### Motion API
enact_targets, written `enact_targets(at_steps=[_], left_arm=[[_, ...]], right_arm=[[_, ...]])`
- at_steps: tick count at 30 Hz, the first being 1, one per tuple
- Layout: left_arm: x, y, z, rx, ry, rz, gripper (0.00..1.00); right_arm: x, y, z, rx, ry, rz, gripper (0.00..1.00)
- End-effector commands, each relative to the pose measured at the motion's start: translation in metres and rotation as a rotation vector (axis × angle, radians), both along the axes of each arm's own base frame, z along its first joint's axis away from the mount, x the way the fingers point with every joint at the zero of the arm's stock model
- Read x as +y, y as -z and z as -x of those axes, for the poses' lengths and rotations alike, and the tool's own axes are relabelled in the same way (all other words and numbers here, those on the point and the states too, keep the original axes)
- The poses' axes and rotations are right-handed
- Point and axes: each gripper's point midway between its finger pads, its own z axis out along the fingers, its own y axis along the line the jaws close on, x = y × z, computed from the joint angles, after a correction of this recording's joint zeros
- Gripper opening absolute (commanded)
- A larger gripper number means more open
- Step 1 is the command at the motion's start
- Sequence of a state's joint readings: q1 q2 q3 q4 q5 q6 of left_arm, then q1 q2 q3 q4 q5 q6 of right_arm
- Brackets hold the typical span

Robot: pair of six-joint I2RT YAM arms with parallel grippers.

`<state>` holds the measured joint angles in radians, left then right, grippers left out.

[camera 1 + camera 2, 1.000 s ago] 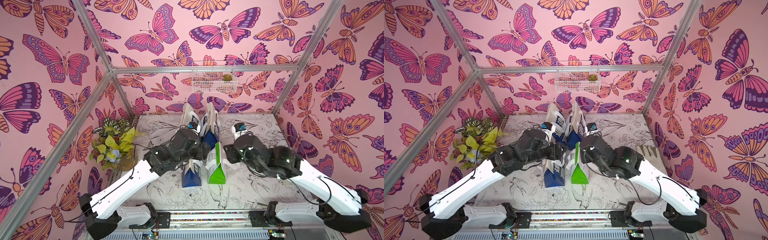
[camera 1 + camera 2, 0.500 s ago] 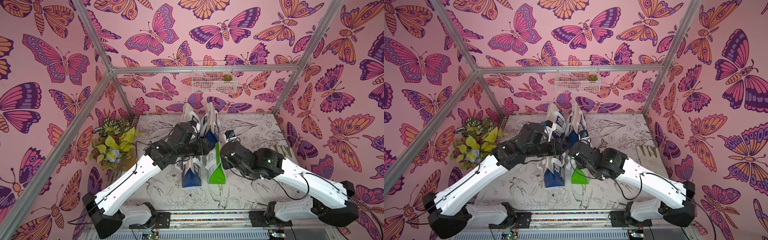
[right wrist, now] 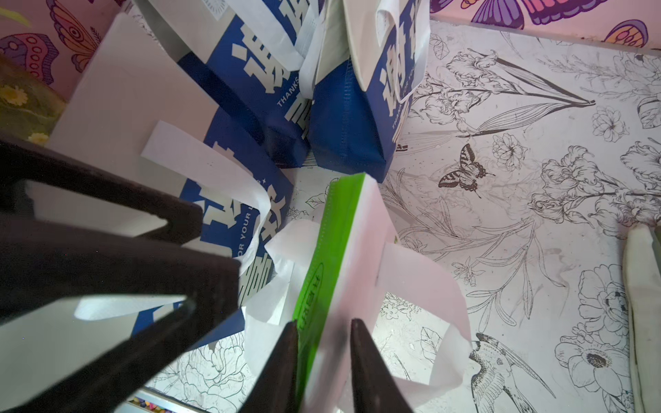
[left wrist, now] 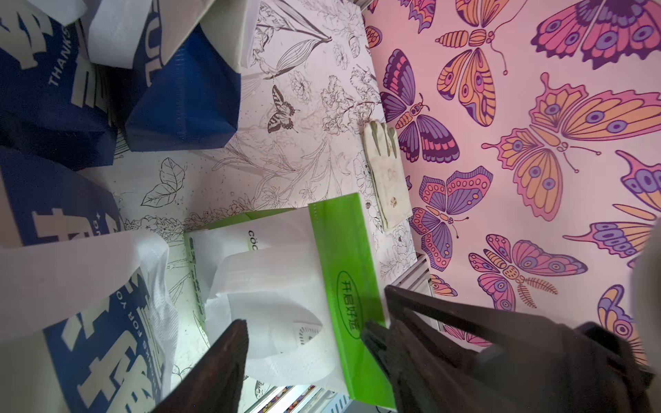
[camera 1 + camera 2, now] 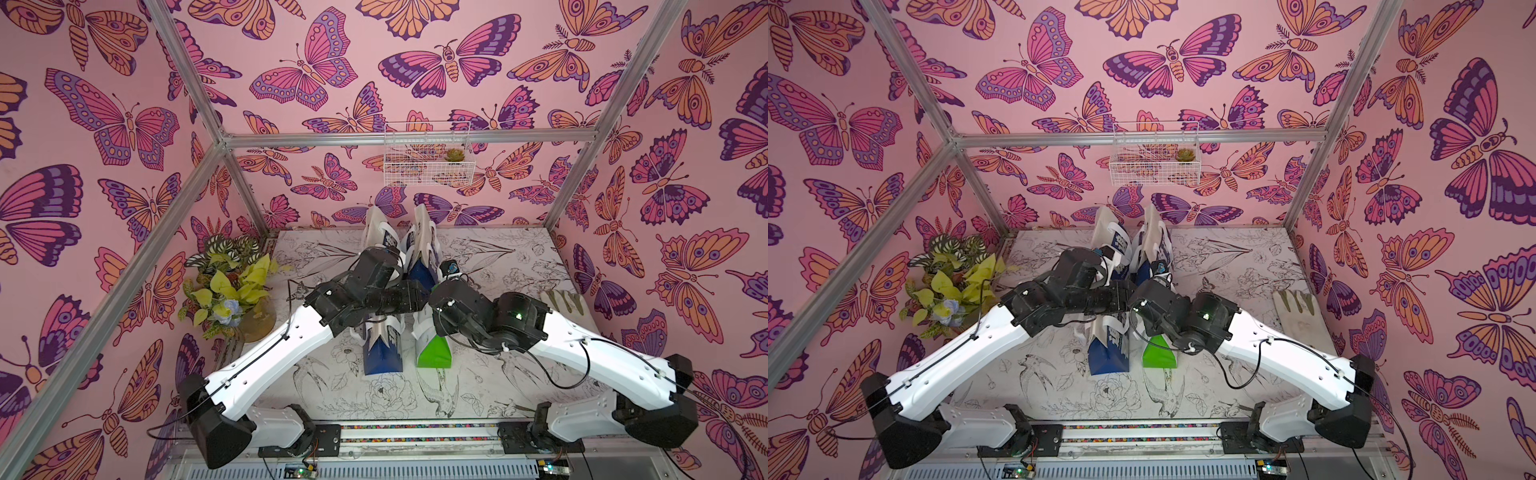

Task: Open the takeout bag
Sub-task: Pick up the takeout bag at the center of the board, then place the takeout bag at the center of the board.

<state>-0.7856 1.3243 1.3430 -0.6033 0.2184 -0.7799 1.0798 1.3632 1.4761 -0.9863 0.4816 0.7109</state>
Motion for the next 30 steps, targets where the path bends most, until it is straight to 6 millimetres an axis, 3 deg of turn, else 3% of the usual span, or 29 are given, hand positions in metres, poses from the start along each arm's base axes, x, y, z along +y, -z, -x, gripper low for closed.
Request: enact_targets(at_steps=[1, 5, 11, 14, 19, 23, 27, 30], left_arm=[[-0.003, 0.001, -0.001, 0.005, 0.005, 0.016, 0.64], [-0.006, -0.001, -0.005, -0.006, 0.013, 0.024, 0.64], [-0.016, -0.020, -0.011, 0.008, 0.029, 0.163, 0.63], [-0.019, -0.023, -0.013, 0.002, 0.031, 0.182, 0.62], [-0.023, -0.020, -0.016, -0.002, 0.029, 0.206, 0.62], [-0.029, -0.011, -0.019, 0.022, 0.026, 0.230, 0.62], [-0.035, 0.002, -0.024, 0.044, 0.019, 0.231, 0.61], [-0.039, 0.005, -0.026, 0.051, 0.022, 0.254, 0.60]], right_arm=[[-0.010, 0.005, -0.003, 0.027, 0.029, -0.008, 0.16], [-0.015, -0.007, -0.012, -0.001, 0.011, -0.016, 0.01], [-0.021, -0.042, -0.037, -0.022, -0.077, -0.015, 0.00], [-0.023, -0.050, -0.045, -0.039, -0.110, -0.009, 0.00], [-0.017, -0.033, -0.046, 0.005, -0.185, -0.076, 0.00], [-0.027, -0.009, -0.047, 0.050, -0.158, -0.127, 0.00], [-0.041, 0.002, -0.049, 0.070, -0.114, -0.144, 0.00], [-0.048, 0.004, -0.051, 0.082, -0.085, -0.140, 0.15]])
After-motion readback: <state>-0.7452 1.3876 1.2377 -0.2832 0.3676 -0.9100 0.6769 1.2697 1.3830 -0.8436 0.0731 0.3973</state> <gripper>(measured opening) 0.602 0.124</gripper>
